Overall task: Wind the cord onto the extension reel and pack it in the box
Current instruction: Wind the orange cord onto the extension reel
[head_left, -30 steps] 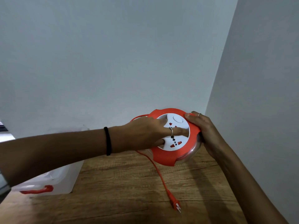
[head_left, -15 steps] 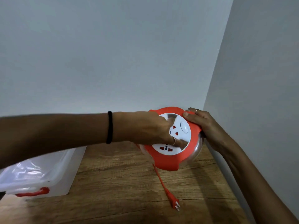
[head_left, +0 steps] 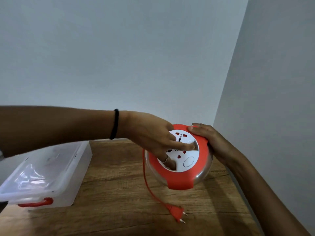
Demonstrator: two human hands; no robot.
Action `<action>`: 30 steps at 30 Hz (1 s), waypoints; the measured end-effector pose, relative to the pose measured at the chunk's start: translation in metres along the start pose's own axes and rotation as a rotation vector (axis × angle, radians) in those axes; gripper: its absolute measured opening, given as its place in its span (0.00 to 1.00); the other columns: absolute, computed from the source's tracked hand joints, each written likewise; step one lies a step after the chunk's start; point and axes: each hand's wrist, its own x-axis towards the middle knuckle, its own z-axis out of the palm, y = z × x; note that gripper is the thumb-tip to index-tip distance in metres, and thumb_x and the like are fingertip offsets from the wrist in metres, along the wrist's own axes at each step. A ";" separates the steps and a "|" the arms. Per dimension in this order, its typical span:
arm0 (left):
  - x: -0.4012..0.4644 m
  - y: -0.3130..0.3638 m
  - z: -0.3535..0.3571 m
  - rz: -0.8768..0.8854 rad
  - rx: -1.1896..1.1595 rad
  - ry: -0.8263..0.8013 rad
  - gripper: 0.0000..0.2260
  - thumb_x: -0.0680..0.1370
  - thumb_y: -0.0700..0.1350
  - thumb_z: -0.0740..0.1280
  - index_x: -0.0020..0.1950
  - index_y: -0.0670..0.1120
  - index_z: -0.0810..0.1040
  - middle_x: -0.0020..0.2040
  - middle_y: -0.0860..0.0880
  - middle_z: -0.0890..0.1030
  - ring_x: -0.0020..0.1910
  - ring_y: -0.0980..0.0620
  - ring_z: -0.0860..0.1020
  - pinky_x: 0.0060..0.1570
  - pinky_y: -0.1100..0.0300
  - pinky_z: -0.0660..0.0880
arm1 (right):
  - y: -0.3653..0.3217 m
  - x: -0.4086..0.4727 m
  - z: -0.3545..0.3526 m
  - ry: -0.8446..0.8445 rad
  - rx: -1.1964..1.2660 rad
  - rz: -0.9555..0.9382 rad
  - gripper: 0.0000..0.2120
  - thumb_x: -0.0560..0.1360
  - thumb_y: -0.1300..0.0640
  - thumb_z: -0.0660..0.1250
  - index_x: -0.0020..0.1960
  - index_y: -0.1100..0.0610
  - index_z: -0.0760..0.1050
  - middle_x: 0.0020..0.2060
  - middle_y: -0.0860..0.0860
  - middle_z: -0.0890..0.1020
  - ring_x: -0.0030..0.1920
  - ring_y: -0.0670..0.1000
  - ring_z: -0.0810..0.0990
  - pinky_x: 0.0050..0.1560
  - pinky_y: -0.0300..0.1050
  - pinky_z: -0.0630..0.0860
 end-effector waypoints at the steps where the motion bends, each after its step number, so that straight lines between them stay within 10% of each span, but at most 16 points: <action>1: -0.009 -0.001 -0.004 0.027 0.101 0.064 0.25 0.72 0.35 0.64 0.65 0.56 0.75 0.67 0.41 0.75 0.37 0.49 0.77 0.31 0.59 0.74 | 0.004 -0.002 -0.001 0.040 0.005 0.011 0.16 0.71 0.45 0.68 0.43 0.58 0.75 0.37 0.59 0.77 0.36 0.56 0.76 0.41 0.49 0.71; 11: 0.019 0.056 0.020 -1.124 -0.372 0.345 0.23 0.79 0.60 0.56 0.74 0.62 0.57 0.64 0.56 0.72 0.60 0.52 0.74 0.48 0.55 0.73 | 0.013 -0.009 0.008 0.282 0.089 0.015 0.11 0.73 0.46 0.67 0.41 0.54 0.77 0.35 0.53 0.80 0.36 0.52 0.77 0.40 0.47 0.70; 22: 0.007 0.046 0.031 -0.849 -0.765 0.203 0.27 0.78 0.52 0.64 0.73 0.68 0.57 0.75 0.50 0.61 0.64 0.46 0.73 0.60 0.49 0.73 | 0.008 -0.012 0.020 0.285 0.045 0.042 0.10 0.76 0.49 0.65 0.42 0.55 0.76 0.33 0.50 0.79 0.31 0.48 0.78 0.32 0.40 0.70; 30: 0.013 0.038 0.022 -0.799 -0.522 0.092 0.28 0.78 0.46 0.65 0.74 0.63 0.60 0.56 0.49 0.72 0.49 0.50 0.74 0.42 0.60 0.69 | 0.007 -0.008 0.023 0.246 0.012 0.032 0.11 0.72 0.45 0.68 0.37 0.51 0.77 0.34 0.49 0.81 0.34 0.49 0.79 0.35 0.42 0.73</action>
